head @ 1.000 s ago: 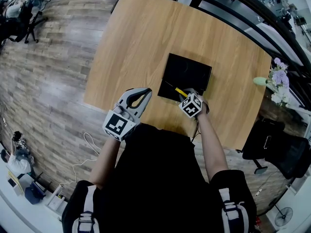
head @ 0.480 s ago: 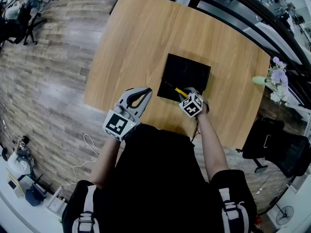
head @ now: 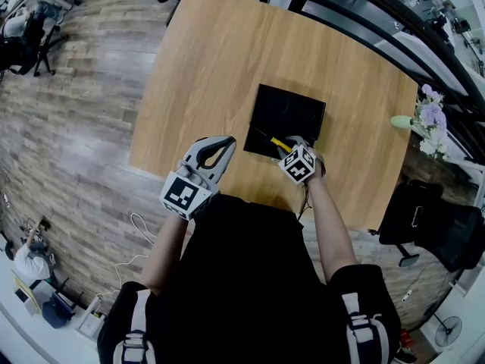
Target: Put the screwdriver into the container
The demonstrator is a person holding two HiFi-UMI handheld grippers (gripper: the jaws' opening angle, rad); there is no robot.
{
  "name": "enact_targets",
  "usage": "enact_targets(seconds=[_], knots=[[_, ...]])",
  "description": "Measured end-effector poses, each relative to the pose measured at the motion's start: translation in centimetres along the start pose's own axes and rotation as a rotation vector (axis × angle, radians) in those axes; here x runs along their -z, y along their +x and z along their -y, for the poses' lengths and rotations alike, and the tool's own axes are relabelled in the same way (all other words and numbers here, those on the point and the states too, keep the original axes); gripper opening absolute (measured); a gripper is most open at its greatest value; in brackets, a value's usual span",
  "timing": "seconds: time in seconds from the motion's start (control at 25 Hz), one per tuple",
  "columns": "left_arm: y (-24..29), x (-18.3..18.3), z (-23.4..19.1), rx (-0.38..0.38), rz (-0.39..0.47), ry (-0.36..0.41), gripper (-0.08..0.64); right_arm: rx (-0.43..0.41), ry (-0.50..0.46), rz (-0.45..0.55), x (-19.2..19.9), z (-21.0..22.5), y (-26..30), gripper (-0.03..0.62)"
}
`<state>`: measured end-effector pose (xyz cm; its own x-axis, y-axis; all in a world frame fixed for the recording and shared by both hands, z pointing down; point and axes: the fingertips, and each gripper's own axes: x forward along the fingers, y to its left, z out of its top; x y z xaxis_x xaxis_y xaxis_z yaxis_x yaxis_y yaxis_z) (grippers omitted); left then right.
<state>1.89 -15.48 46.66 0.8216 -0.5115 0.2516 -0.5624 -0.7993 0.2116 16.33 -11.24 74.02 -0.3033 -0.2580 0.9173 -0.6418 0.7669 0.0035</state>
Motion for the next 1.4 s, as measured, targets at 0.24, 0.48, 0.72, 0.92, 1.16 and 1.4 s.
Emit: enact_targets(seconds=[0.24, 0.48, 0.72, 0.92, 1.16, 1.4], knots=[[0.2, -0.1, 0.1, 0.017, -0.008, 0.009, 0.028, 0.016, 0.015, 0.007, 0.0, 0.0, -0.7, 0.121], [0.1, -0.1, 0.1, 0.055, 0.015, 0.007, 0.028, 0.059, 0.054, 0.029, -0.2, 0.0, -1.7, 0.121], [-0.4, 0.2, -0.1, 0.113, -0.004, 0.030, 0.028, 0.117, 0.125, 0.065, -0.3, -0.3, -2.7, 0.120], [-1.1, 0.4, -0.4, 0.165, -0.017, 0.053, 0.028, 0.201, 0.191, 0.106, -0.7, -0.6, -3.9, 0.090], [-1.6, 0.7, -0.2, 0.251, -0.031, 0.076, 0.028, 0.266, 0.318, 0.166, -1.3, -1.3, -5.5, 0.046], [-1.7, 1.0, 0.0, 0.332, -0.044, 0.097, 0.028, 0.315, 0.391, 0.235, -2.8, -2.4, -7.4, 0.026]])
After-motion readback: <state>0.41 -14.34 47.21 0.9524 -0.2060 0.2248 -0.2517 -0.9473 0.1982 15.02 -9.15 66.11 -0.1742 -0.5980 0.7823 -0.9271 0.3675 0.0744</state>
